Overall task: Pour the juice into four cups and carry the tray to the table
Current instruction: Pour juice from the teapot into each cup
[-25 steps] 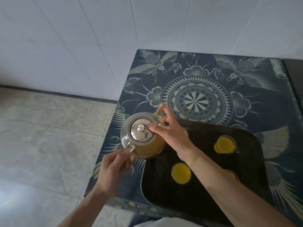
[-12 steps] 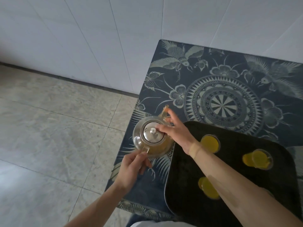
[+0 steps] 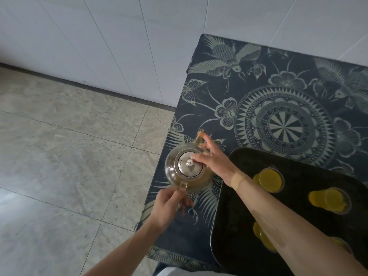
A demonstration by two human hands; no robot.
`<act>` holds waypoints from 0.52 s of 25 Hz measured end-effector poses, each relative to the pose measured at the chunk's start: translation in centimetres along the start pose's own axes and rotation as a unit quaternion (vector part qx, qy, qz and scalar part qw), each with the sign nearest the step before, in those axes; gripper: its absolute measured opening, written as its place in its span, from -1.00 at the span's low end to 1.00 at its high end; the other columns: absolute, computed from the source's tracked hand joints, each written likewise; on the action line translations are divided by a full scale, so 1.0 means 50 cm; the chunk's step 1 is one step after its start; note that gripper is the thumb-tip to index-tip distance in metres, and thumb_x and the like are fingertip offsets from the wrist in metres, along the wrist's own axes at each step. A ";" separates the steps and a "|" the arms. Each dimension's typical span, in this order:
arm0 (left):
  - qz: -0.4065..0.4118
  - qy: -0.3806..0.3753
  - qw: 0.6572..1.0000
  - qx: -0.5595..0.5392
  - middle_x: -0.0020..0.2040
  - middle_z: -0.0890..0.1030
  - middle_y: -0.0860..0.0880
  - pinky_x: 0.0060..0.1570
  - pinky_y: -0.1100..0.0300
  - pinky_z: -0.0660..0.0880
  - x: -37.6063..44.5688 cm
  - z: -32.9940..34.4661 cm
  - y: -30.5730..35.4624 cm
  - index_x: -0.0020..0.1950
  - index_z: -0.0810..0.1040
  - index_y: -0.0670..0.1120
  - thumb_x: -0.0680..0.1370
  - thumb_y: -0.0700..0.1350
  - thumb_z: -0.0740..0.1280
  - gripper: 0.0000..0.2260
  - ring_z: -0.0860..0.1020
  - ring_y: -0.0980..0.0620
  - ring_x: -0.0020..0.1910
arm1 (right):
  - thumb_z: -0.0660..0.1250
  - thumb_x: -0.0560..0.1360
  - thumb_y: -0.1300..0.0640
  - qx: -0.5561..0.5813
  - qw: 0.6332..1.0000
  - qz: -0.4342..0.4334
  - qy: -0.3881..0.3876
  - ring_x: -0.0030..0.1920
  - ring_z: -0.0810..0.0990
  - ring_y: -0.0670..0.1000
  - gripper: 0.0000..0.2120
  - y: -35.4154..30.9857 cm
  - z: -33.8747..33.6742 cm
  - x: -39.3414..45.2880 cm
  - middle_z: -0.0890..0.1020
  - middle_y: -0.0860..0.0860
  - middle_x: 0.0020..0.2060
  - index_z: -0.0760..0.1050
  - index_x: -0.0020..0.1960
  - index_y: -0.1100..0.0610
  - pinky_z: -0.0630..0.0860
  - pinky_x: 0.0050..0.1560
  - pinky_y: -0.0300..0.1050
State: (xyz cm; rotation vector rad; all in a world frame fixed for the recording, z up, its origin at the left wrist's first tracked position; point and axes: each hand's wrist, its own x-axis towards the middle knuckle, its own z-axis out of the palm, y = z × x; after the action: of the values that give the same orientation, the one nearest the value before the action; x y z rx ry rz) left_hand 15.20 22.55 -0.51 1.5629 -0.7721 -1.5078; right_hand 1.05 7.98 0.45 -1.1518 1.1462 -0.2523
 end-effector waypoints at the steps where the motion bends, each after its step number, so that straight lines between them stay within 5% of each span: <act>1: -0.005 0.002 1.000 -0.004 -0.37 0.67 -0.10 -0.41 0.22 0.47 0.003 -0.002 0.000 -0.33 0.52 -0.41 0.51 -0.13 0.23 -0.63 0.49 -0.06 -0.45 | 0.48 0.51 0.02 0.000 1.000 0.001 -0.004 0.50 0.31 0.00 -0.19 0.002 0.000 0.005 0.29 0.05 0.51 0.12 0.62 -0.18 0.28 0.33 -0.09; 13: -0.012 -0.006 1.000 -0.003 -0.31 0.66 -0.28 -0.34 0.20 0.48 0.023 0.001 -0.008 -0.46 0.59 -0.12 0.40 0.04 0.25 -0.67 0.49 0.02 -0.49 | 0.48 0.38 -0.14 -0.003 1.000 -0.003 -0.014 0.56 0.27 -0.01 -0.30 0.015 -0.003 0.037 0.27 0.05 0.54 0.19 0.35 -0.51 0.23 0.54 0.09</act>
State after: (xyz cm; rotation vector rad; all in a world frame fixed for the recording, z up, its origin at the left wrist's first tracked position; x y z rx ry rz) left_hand 15.23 21.74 -1.39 1.5644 -0.7570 -1.5364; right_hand 1.49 6.96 -1.23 -1.1603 1.1199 -0.2359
